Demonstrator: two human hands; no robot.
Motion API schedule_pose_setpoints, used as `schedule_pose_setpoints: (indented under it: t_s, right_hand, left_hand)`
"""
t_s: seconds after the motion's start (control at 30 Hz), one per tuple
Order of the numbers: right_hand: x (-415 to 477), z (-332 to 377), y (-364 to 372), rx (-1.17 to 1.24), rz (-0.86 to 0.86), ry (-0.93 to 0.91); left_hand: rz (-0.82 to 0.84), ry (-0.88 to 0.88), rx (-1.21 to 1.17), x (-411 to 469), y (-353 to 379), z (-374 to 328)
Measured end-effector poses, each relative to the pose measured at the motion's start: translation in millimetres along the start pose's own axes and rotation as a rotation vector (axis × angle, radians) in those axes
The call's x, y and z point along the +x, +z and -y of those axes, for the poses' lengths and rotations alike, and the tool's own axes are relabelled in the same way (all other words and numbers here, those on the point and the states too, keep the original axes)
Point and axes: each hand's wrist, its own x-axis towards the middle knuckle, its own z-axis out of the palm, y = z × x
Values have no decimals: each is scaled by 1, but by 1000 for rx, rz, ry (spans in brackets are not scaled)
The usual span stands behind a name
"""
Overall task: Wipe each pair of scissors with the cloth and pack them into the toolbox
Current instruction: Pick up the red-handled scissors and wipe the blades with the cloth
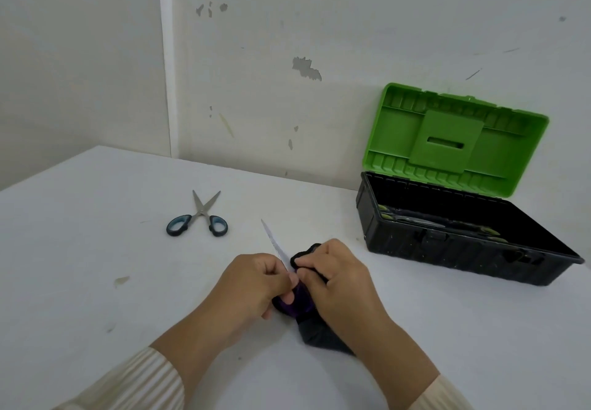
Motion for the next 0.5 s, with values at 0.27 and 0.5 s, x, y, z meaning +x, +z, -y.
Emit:
schedule_pose_setpoints:
  t_s: [0.27, 0.5]
  right_hand:
    - [-4, 1, 3, -11, -59, 6]
    - [10, -36, -28, 42, -310, 382]
  left_hand:
    - [-5, -1, 39, 0, -1, 1]
    - [65, -4, 100, -2, -3, -1]
